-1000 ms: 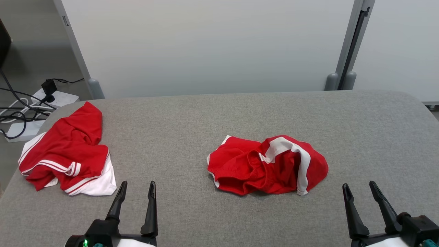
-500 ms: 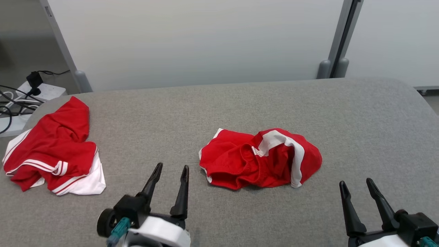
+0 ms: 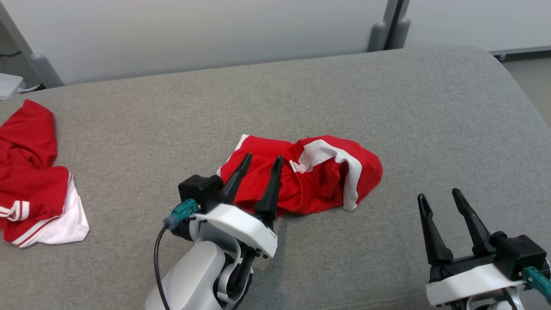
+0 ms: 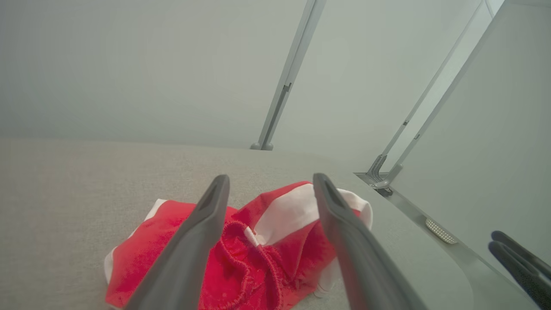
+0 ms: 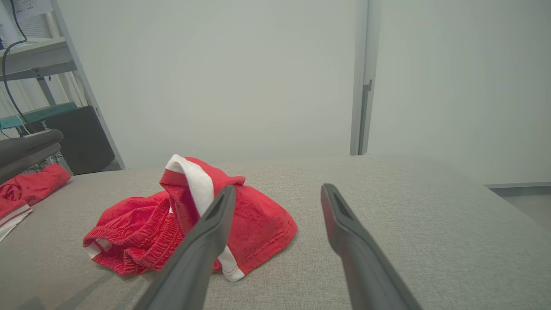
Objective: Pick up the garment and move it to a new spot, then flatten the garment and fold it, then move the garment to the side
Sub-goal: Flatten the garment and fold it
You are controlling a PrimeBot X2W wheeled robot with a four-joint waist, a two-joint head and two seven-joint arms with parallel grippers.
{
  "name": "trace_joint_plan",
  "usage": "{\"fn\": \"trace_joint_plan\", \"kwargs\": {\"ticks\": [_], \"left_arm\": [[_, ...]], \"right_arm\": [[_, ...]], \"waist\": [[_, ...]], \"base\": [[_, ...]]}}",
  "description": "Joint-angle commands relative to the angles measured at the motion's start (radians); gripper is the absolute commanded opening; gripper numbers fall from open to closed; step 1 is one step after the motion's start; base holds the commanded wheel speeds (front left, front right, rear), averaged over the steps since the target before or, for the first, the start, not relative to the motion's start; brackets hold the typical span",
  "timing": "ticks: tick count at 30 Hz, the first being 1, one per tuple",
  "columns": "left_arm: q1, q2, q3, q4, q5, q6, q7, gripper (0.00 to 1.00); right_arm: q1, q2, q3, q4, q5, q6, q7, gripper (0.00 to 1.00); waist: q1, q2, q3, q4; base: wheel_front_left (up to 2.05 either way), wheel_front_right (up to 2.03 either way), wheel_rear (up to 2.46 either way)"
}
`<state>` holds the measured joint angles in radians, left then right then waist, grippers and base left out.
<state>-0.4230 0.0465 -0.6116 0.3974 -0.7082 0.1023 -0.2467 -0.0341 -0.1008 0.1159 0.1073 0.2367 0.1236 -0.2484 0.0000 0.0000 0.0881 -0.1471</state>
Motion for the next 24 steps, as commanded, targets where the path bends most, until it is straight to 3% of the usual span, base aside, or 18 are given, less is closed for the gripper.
{"fn": "trace_joint_plan", "kwargs": {"ticks": [1, 6, 17, 24], "left_arm": [[-0.068, 0.004, 0.007, 0.003, -0.047, -0.002, 0.008, 1.00], [-0.153, 0.004, -0.067, 0.093, -0.116, 0.014, 0.030, 1.00], [-0.283, 0.004, -0.231, 0.282, -0.251, 0.117, 0.064, 1.00], [-0.322, 0.004, -0.287, 0.358, -0.345, 0.131, 0.061, 1.00]], "right_arm": [[-0.038, -0.014, 0.019, -0.028, -0.010, 0.007, -0.013, 1.00], [-0.062, -0.014, 0.015, -0.029, -0.011, 0.007, -0.013, 1.00], [-0.089, -0.008, 0.023, -0.027, -0.009, 0.007, -0.013, 1.00], [-0.094, -0.006, 0.035, -0.024, -0.002, 0.007, -0.013, 1.00]], "waist": [[0.0000, 0.0000, 0.037, -0.035], [0.0000, 0.0000, 0.067, -0.064], [0.0000, 0.0000, 0.093, -0.117], [0.0000, 0.0000, 0.092, -0.140]], "base": [[0.00, 0.00, 0.00], [0.00, 0.00, 0.00], [0.00, 0.00, 0.00], [0.00, 0.00, 0.00]]}}
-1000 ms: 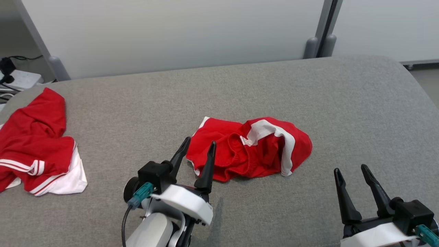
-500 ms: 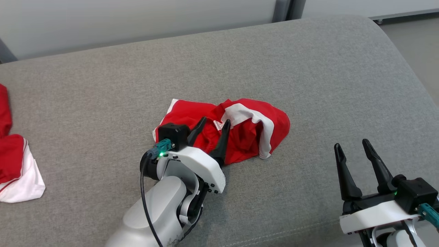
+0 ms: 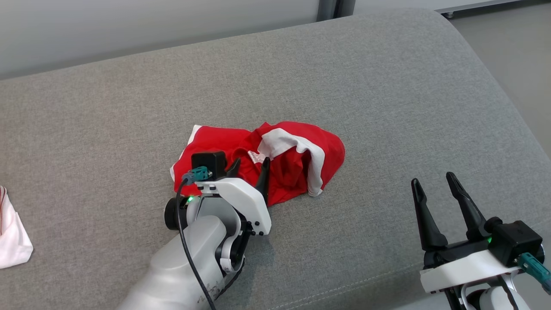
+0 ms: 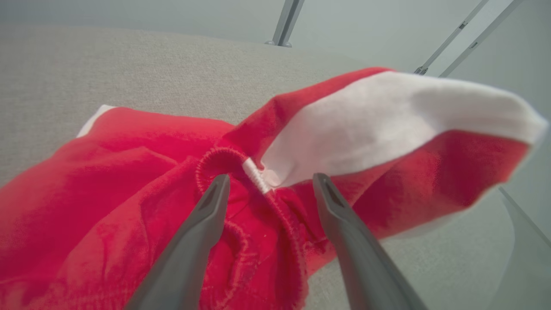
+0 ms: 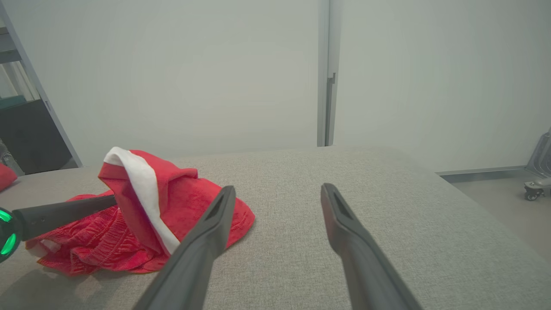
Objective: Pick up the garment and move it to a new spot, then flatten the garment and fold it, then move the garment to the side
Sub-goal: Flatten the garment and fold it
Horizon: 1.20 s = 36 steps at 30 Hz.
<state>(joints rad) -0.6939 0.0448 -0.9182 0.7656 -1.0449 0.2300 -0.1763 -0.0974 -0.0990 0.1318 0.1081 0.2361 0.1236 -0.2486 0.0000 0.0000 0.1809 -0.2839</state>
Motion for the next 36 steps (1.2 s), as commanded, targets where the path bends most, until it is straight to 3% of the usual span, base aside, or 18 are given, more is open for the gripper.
{"fn": "trace_joint_plan", "kwargs": {"ticks": [1, 16, 18, 19, 20, 21, 22, 24, 27, 36], "left_arm": [[-0.053, 0.005, 0.018, -0.005, -0.029, -0.003, -0.012, 1.00], [-0.118, 0.005, -0.081, 0.110, -0.177, -0.031, -0.034, 0.99], [-0.124, 0.005, -0.093, 0.117, -0.190, -0.035, -0.036, 0.83], [-0.127, 0.005, -0.099, 0.120, -0.197, -0.036, -0.038, 0.67], [-0.130, 0.005, -0.104, 0.124, -0.203, -0.037, -0.041, 0.60], [-0.130, 0.005, -0.104, 0.124, -0.203, -0.037, -0.041, 0.60], [-0.132, 0.005, -0.109, 0.127, -0.210, -0.038, -0.042, 0.48], [-0.134, 0.005, -0.118, 0.137, -0.223, -0.038, -0.046, 0.38], [-0.136, 0.005, -0.131, 0.150, -0.244, -0.042, -0.048, 0.00], [-0.145, 0.005, -0.154, 0.162, -0.294, -0.083, -0.066, 0.00]], "right_arm": [[-0.032, -0.008, 0.021, -0.025, 0.000, 0.007, -0.013, 1.00], [-0.037, -0.022, 0.039, -0.028, 0.016, 0.007, -0.013, 1.00], [-0.038, -0.022, 0.038, -0.029, 0.017, 0.007, -0.013, 1.00], [-0.039, -0.023, 0.037, -0.029, 0.018, 0.007, -0.013, 1.00], [-0.039, -0.023, 0.037, -0.029, 0.018, 0.007, -0.013, 1.00], [-0.039, -0.023, 0.037, -0.029, 0.018, 0.007, -0.013, 1.00], [-0.039, -0.022, 0.038, -0.028, 0.019, 0.007, -0.013, 1.00], [-0.040, -0.022, 0.041, -0.026, 0.021, 0.007, -0.013, 1.00], [-0.044, -0.020, 0.043, -0.027, 0.025, 0.007, -0.013, 1.00], [-0.044, -0.028, 0.038, -0.031, 0.033, 0.007, -0.013, 1.00]], "waist": [[0.0000, 0.0000, 0.000, -0.006], [0.0000, 0.0000, 0.008, -0.037], [0.0000, 0.0000, 0.010, -0.040], [0.0000, 0.0000, 0.011, -0.041], [0.0000, 0.0000, 0.012, -0.042], [0.0000, 0.0000, 0.012, -0.042], [0.0000, 0.0000, 0.012, -0.044], [0.0000, 0.0000, 0.013, -0.047], [0.0000, 0.0000, 0.013, -0.052], [0.0000, 0.0000, -0.002, -0.021]], "base": [[0.00, 0.00, 0.00], [0.00, 0.00, 0.00], [0.00, 0.00, 0.00], [0.00, 0.00, 0.00], [0.00, 0.00, 0.00], [0.00, 0.00, 0.00], [0.00, 0.00, 0.00], [0.00, 0.00, 0.00], [0.00, 0.00, 0.00], [0.00, 0.00, 0.00]]}}
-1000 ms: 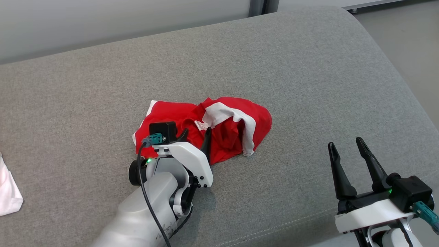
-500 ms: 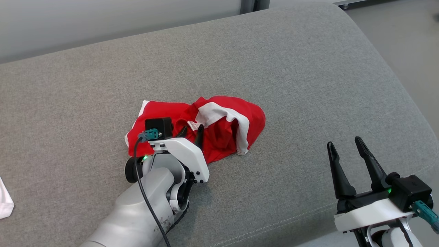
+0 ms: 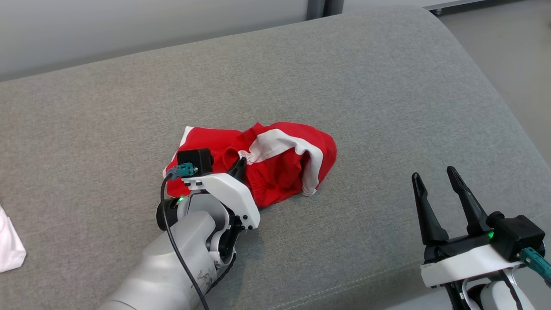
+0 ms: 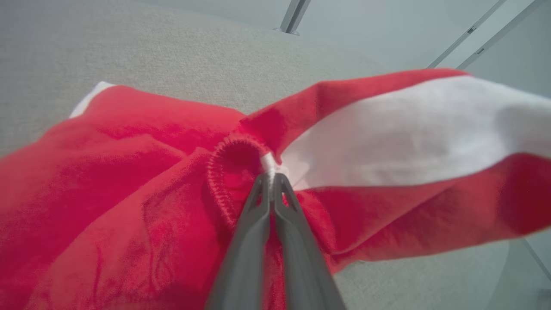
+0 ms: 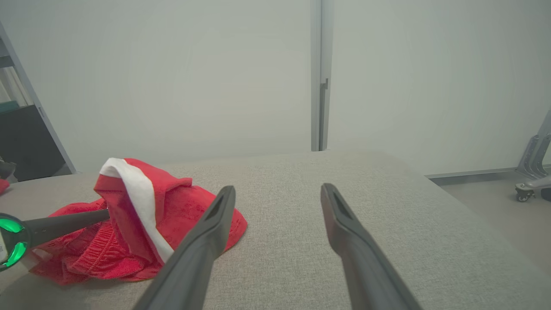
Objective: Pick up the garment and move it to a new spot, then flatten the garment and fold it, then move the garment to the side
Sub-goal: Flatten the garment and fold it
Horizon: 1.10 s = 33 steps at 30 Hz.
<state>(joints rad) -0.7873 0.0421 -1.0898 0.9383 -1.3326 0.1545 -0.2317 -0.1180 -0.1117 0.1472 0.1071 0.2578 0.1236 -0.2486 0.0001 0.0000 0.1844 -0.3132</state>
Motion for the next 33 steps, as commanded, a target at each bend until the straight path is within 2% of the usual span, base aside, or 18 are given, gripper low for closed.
{"fn": "trace_joint_plan", "kwargs": {"ticks": [1, 6, 13, 20, 27, 33], "left_arm": [[-0.052, 0.008, 0.019, -0.010, -0.003, -0.012, -0.016, 0.00], [-0.038, 0.009, 0.031, 0.003, 0.045, -0.022, -0.029, 0.00], [0.014, 0.058, 0.198, -0.103, 0.210, 0.007, -0.030, 0.00], [0.098, 0.099, 0.320, -0.227, 0.357, 0.035, -0.030, 0.00], [0.141, 0.096, 0.353, -0.292, 0.426, 0.032, -0.030, 0.00], [0.148, 0.087, 0.360, -0.319, 0.455, 0.027, -0.030, 0.00]], "right_arm": [[-0.021, -0.017, 0.026, -0.028, 0.015, 0.007, -0.013, 1.00], [0.000, -0.021, 0.028, 0.015, 0.045, 0.007, -0.013, 1.00], [0.024, -0.051, 0.098, 0.139, 0.076, 0.007, -0.013, 1.00], [-0.033, -0.047, 0.171, 0.281, 0.148, 0.007, -0.013, 1.00], [-0.164, -0.021, 0.261, 0.453, 0.305, 0.007, -0.013, 1.00], [-0.234, -0.027, 0.315, 0.538, 0.355, 0.007, -0.013, 1.00]], "waist": [[0.0000, 0.0000, -0.010, 0.019], [0.0000, 0.0000, -0.038, 0.090], [0.0000, 0.0000, -0.068, 0.180], [0.0000, 0.0000, -0.076, 0.222], [0.0000, 0.0000, -0.051, 0.255], [0.0000, 0.0000, -0.029, 0.281]], "base": [[0.00, 0.00, 0.00], [0.00, 0.00, 0.00], [0.00, 0.00, 0.00], [0.00, 0.00, 0.00], [0.00, 0.00, 0.00], [0.00, 0.00, 0.00]]}}
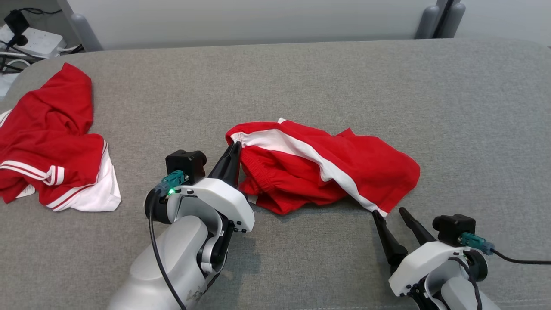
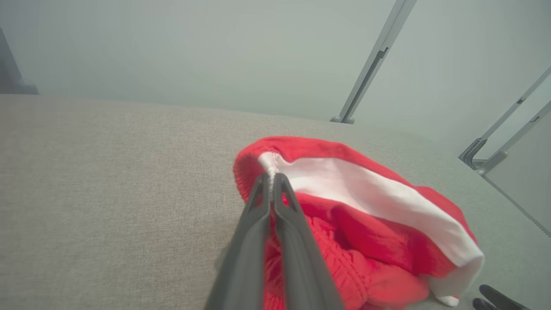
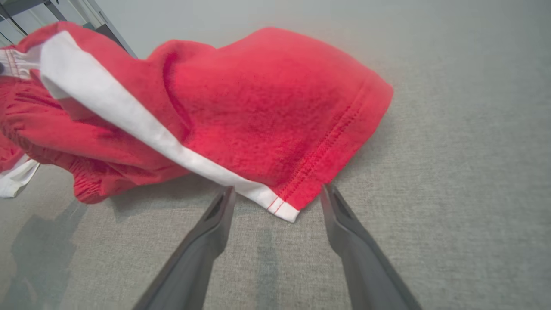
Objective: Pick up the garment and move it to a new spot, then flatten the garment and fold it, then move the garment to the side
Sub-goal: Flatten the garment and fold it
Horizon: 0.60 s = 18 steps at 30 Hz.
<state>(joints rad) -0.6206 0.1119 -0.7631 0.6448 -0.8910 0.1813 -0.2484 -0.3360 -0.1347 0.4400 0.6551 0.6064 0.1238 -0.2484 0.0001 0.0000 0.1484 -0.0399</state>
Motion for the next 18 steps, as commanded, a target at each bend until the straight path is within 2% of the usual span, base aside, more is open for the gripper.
{"fn": "trace_joint_plan", "kwargs": {"ticks": [1, 6, 7, 8, 10, 12, 13, 15, 17, 18], "left_arm": [[-0.019, 0.016, 0.035, -0.029, 0.018, -0.001, -0.013, 0.00], [-0.020, 0.011, 0.046, -0.043, 0.037, -0.002, -0.013, 0.00], [-0.020, 0.010, 0.048, -0.045, 0.040, -0.002, -0.013, 0.00], [-0.019, 0.009, 0.050, -0.047, 0.042, -0.003, -0.013, 0.00], [-0.019, 0.007, 0.053, -0.051, 0.047, -0.004, -0.013, 0.00], [-0.018, 0.006, 0.053, -0.054, 0.052, -0.005, -0.013, 0.00], [-0.018, 0.006, 0.054, -0.055, 0.054, -0.006, -0.013, 0.00], [-0.017, 0.006, 0.053, -0.055, 0.057, -0.008, -0.013, 0.00], [-0.016, 0.006, 0.053, -0.054, 0.059, -0.010, -0.013, 0.00], [-0.015, 0.007, 0.053, -0.053, 0.060, -0.011, -0.013, 0.00]], "right_arm": [[-0.026, -0.006, 0.035, 0.011, 0.010, 0.007, -0.013, 1.00], [-0.071, -0.008, 0.088, 0.101, 0.019, 0.007, -0.013, 1.00], [-0.077, -0.007, 0.093, 0.111, 0.020, 0.007, -0.013, 0.92], [-0.082, -0.007, 0.098, 0.119, 0.021, 0.007, -0.013, 0.89], [-0.089, -0.005, 0.100, 0.129, 0.025, 0.007, -0.013, 0.89], [-0.093, -0.002, 0.101, 0.139, 0.028, 0.007, -0.013, 0.82], [-0.094, -0.002, 0.102, 0.146, 0.030, 0.007, -0.013, 0.76], [-0.094, 0.000, 0.107, 0.163, 0.033, 0.007, -0.013, 0.46], [-0.096, 0.001, 0.113, 0.177, 0.036, 0.007, -0.013, 0.27], [-0.097, 0.002, 0.115, 0.182, 0.037, 0.007, -0.013, 0.11]], "waist": [[0.0000, 0.0000, 0.010, 0.012], [0.0000, 0.0000, 0.017, 0.028], [0.0000, 0.0000, 0.018, 0.031], [0.0000, 0.0000, 0.019, 0.032], [0.0000, 0.0000, 0.019, 0.035], [0.0000, 0.0000, 0.020, 0.037], [0.0000, 0.0000, 0.020, 0.038], [0.0000, 0.0000, 0.018, 0.040], [0.0000, 0.0000, 0.014, 0.041], [0.0000, 0.0000, 0.012, 0.041]], "base": [[0.00, 0.00, 0.00], [0.00, 0.00, 0.00], [0.00, 0.00, 0.00], [0.00, 0.00, 0.00], [0.00, 0.00, 0.00], [0.00, 0.00, 0.00], [0.00, 0.00, 0.00], [0.00, 0.00, 0.00], [0.00, 0.00, 0.00], [0.00, 0.00, 0.00]]}}
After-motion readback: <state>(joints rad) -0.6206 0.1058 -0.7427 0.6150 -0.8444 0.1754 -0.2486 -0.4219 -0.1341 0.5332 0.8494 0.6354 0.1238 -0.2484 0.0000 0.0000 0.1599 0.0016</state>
